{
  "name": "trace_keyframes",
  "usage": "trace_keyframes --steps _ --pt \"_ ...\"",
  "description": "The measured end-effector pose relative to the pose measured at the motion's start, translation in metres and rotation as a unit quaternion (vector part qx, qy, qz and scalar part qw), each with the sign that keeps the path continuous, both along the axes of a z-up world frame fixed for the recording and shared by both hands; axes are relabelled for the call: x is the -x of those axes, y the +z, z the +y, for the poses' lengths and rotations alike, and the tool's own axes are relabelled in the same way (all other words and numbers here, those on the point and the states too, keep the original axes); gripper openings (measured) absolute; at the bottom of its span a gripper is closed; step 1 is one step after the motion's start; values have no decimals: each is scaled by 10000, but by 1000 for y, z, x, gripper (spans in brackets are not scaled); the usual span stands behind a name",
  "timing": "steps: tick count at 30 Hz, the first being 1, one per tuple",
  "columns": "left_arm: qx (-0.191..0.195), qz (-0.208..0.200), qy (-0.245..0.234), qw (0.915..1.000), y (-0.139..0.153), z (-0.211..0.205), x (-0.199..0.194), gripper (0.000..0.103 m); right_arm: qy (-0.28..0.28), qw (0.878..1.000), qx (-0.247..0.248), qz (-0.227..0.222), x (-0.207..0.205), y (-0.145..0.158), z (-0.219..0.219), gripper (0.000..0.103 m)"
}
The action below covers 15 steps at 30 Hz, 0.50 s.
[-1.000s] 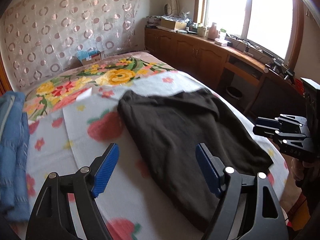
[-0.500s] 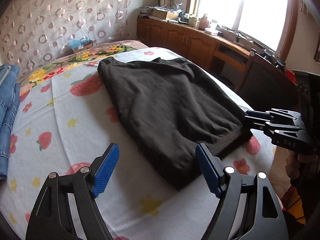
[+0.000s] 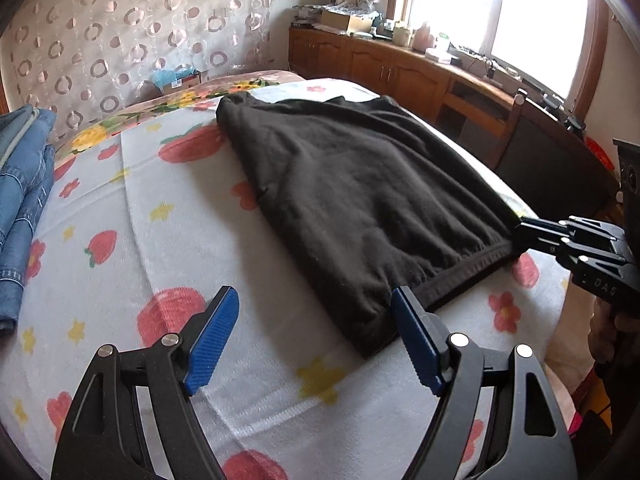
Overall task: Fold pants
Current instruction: 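Move both grippers to the cuff end of the folded black pants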
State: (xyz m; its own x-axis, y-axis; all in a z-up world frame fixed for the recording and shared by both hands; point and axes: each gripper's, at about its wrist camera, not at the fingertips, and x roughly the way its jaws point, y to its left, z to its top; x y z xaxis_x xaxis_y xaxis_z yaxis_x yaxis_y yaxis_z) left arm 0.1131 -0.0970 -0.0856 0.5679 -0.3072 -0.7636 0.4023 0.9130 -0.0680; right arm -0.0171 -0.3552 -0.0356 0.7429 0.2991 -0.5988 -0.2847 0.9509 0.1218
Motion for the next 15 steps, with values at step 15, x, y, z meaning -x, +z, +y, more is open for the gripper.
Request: trace_keyframes --steps 15 --pt "51 -24 -8 10000 -6 1 2 80 -215 9997 137 8 -9 -3 9 33"
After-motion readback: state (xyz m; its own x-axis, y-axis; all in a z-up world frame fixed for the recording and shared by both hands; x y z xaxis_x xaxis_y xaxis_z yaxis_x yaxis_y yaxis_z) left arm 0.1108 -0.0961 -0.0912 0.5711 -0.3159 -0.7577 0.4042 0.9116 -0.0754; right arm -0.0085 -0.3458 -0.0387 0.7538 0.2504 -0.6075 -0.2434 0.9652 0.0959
